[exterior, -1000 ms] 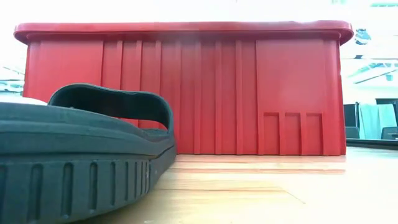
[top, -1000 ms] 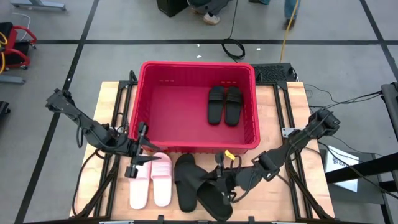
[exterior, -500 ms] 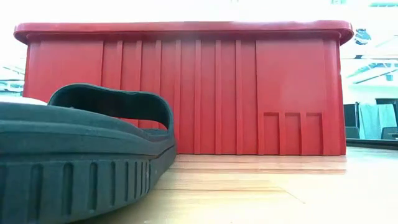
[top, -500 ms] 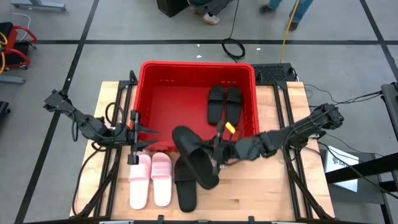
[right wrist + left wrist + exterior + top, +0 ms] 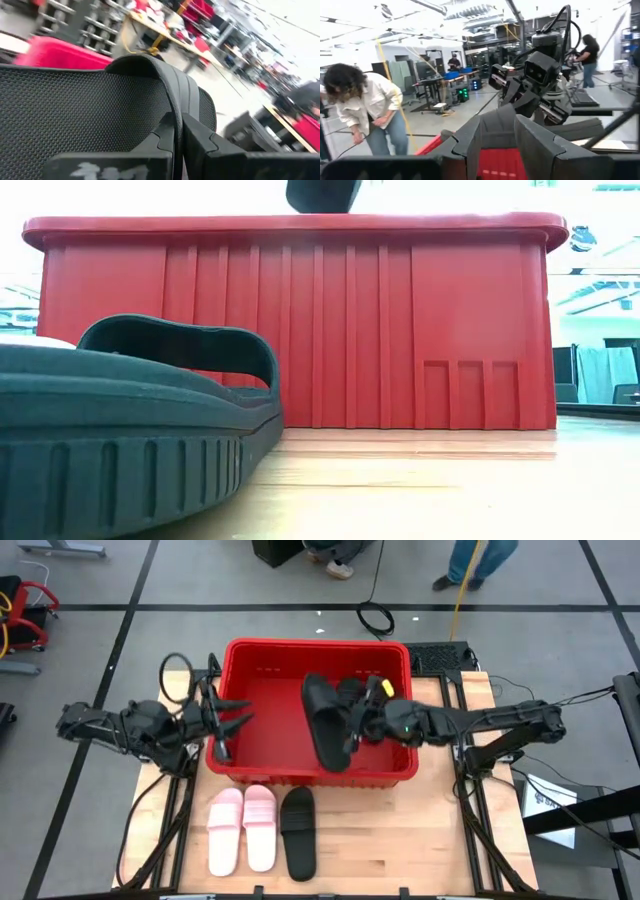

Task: Pick and place slides into bin
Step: Put the right black slide into the red bin

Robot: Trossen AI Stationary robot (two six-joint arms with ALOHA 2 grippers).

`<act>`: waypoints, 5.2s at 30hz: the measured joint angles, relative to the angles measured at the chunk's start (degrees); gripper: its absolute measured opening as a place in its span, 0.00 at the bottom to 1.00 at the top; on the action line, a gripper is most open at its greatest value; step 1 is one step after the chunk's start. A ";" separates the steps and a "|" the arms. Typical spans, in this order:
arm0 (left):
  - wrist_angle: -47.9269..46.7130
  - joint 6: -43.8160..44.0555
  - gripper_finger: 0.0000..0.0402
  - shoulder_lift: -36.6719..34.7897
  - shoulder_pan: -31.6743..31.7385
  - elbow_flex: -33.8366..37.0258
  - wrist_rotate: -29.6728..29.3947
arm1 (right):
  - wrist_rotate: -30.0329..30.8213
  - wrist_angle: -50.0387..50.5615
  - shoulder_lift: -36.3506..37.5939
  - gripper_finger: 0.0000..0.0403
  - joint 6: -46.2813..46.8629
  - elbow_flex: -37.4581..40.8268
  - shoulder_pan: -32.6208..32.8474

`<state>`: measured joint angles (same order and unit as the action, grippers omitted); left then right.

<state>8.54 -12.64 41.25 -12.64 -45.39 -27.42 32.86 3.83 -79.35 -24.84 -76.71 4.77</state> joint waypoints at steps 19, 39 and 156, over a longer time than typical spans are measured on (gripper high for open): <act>-1.09 11.83 0.32 -0.56 38.31 0.00 28.77 | -10.51 4.24 -7.90 0.02 -0.31 0.00 -20.78; 2.07 13.11 0.32 4.14 45.00 0.00 35.22 | -4.57 -0.63 -22.55 0.02 -7.37 0.00 -22.40; -0.74 14.86 0.32 4.14 44.97 -0.02 37.94 | -14.92 -5.52 -33.72 0.35 -4.16 0.00 -27.16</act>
<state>7.79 2.22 45.39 32.32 -45.41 10.52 17.95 -1.68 -113.08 -29.00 -76.71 -22.39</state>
